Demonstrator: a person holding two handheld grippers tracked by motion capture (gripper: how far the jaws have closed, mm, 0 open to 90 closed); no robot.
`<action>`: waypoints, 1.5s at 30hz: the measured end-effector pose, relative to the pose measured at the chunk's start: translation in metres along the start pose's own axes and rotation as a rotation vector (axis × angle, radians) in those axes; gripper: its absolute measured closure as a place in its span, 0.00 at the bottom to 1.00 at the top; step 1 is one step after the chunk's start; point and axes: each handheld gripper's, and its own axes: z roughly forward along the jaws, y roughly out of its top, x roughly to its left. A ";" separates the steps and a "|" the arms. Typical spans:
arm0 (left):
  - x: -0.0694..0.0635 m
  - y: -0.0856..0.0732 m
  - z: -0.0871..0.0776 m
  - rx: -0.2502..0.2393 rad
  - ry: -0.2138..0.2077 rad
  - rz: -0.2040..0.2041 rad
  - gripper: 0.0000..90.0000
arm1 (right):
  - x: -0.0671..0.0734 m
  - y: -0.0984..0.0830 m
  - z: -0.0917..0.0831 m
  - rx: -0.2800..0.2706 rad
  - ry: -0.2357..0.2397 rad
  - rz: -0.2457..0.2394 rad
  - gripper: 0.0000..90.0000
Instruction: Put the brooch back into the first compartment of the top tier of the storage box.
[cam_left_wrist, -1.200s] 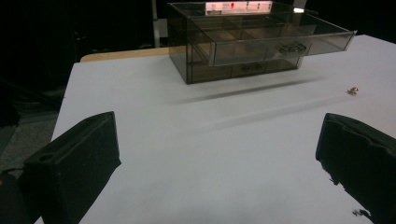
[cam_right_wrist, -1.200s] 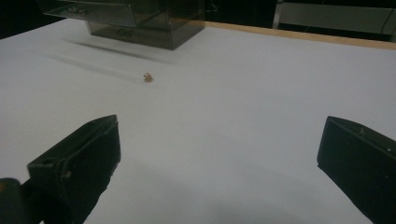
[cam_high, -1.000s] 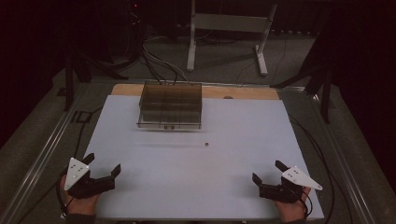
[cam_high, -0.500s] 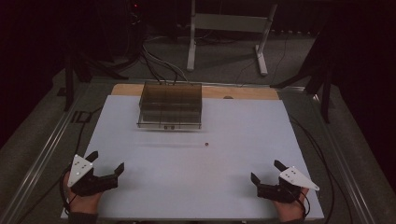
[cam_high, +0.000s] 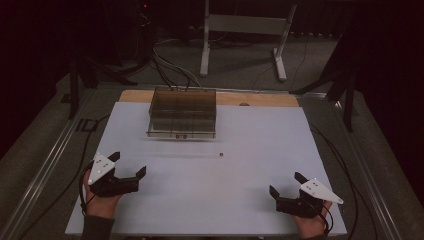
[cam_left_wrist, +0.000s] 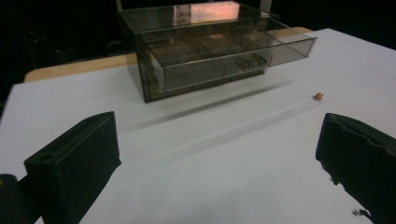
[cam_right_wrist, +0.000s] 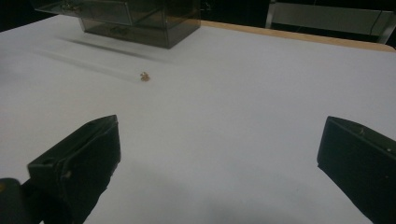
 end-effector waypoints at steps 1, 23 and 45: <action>0.000 0.002 0.002 0.003 -0.004 -0.008 0.00 | 0.000 0.000 0.000 0.002 -0.001 0.001 0.00; -0.032 0.025 0.065 0.048 -0.103 0.038 0.00 | 0.000 -0.002 0.001 -0.013 -0.028 -0.005 0.00; -0.069 0.036 0.122 0.103 -0.189 0.107 0.00 | -0.001 -0.003 0.003 0.002 -0.029 -0.003 0.00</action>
